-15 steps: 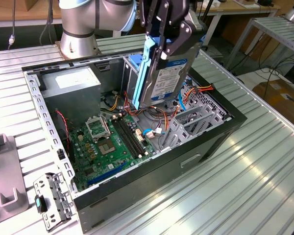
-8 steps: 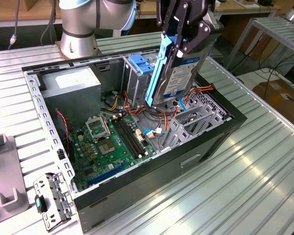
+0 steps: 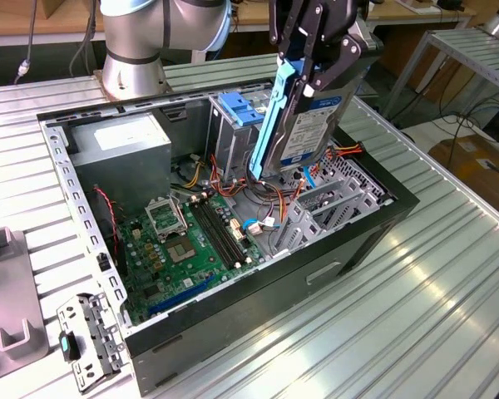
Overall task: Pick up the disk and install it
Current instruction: 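Insert the disk into the insertion slot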
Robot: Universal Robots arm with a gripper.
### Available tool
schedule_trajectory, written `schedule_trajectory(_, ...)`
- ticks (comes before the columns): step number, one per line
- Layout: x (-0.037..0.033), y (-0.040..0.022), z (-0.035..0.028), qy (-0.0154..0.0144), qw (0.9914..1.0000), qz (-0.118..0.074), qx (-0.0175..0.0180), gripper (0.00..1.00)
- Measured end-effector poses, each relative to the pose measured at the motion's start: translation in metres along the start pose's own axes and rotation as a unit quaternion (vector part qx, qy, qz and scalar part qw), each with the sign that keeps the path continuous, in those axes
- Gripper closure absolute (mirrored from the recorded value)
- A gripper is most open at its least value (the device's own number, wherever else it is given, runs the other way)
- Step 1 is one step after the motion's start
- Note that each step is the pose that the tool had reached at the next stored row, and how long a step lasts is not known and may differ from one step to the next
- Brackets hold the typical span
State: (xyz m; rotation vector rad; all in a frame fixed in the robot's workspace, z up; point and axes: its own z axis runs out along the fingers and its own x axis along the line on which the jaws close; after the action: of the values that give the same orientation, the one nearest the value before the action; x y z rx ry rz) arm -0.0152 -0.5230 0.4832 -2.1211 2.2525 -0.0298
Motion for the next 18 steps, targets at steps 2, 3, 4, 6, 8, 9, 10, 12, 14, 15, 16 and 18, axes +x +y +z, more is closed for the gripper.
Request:
schedule_trajectory(2,0.0016,-0.0001,0.0000,0.0000,1.00000,0.000,0.0000,0.63)
schedule_trajectory(3,0.0019,0.0000,0.0000,-0.0001,1.00000,0.000,0.0000,0.63)
schedule_trajectory(4,0.0020,0.0000,0.0000,-0.0001,1.00000,0.000,0.0000,0.63)
schedule_trajectory(6,0.0021,-0.0001,0.0000,0.0000,1.00000,0.000,0.0000,0.63)
schedule_trajectory(8,0.0021,-0.0001,0.0000,0.0000,1.00000,0.000,0.0000,0.63)
schedule_trajectory(9,0.0022,-0.0001,0.0000,0.0000,1.00000,0.000,0.0000,0.63)
schedule_trajectory(10,0.0022,-0.0001,0.0000,0.0000,1.00000,0.000,0.0000,0.63)
schedule_trajectory(12,0.0022,-0.0030,0.0005,-0.0001,1.00000,0.000,0.0000,0.63)
schedule_trajectory(14,0.0019,-0.0100,0.0020,-0.0001,1.00000,0.000,0.0000,0.63)
schedule_trajectory(15,0.0030,-0.0154,0.0044,0.0000,1.00000,0.000,0.0000,0.63)
schedule_trajectory(16,0.0046,-0.0160,0.0053,0.0001,1.00000,0.000,0.0000,0.63)
schedule_trajectory(18,0.0095,-0.0166,0.0074,0.0001,1.00000,0.000,0.0000,0.63)
